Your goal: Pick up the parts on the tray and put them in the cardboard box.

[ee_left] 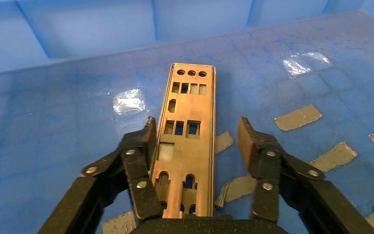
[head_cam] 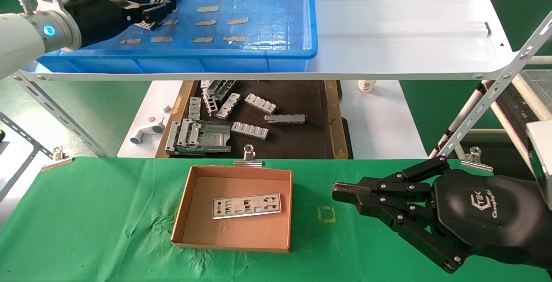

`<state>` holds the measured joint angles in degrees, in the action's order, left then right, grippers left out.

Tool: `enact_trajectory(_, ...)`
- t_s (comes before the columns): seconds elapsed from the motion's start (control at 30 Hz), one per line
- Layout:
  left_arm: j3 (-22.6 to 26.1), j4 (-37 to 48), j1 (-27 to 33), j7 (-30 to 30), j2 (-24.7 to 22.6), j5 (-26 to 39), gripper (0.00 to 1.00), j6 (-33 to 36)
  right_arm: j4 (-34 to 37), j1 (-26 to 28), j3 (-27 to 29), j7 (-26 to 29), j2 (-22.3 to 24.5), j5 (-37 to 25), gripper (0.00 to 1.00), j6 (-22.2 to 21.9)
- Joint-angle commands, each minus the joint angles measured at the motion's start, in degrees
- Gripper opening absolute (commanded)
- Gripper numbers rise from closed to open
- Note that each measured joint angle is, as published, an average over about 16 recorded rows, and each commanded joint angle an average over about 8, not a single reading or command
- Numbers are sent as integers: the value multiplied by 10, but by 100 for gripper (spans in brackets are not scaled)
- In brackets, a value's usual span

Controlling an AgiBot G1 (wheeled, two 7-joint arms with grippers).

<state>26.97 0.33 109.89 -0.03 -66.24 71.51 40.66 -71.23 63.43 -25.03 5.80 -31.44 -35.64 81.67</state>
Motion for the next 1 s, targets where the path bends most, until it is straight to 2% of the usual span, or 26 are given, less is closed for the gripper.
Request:
enact_trajectory(0.03,0,0,-1,-1,-1,0,0,-1,0,0,0,0,0,0,0,0)
enact_trajectory(0.7,-3,-10,9,3,1,-4,0,-2,0,0,0,0,0,0,0,0)
enact_trajectory(0.87,-5,-20,20,11,11,-7,0,28,0,0,0,0,0,0,0,0)
enact_trajectory(1.0,-3,-34,30,27,26,-5,0,86,0,0,0,0,0,0,0,0)
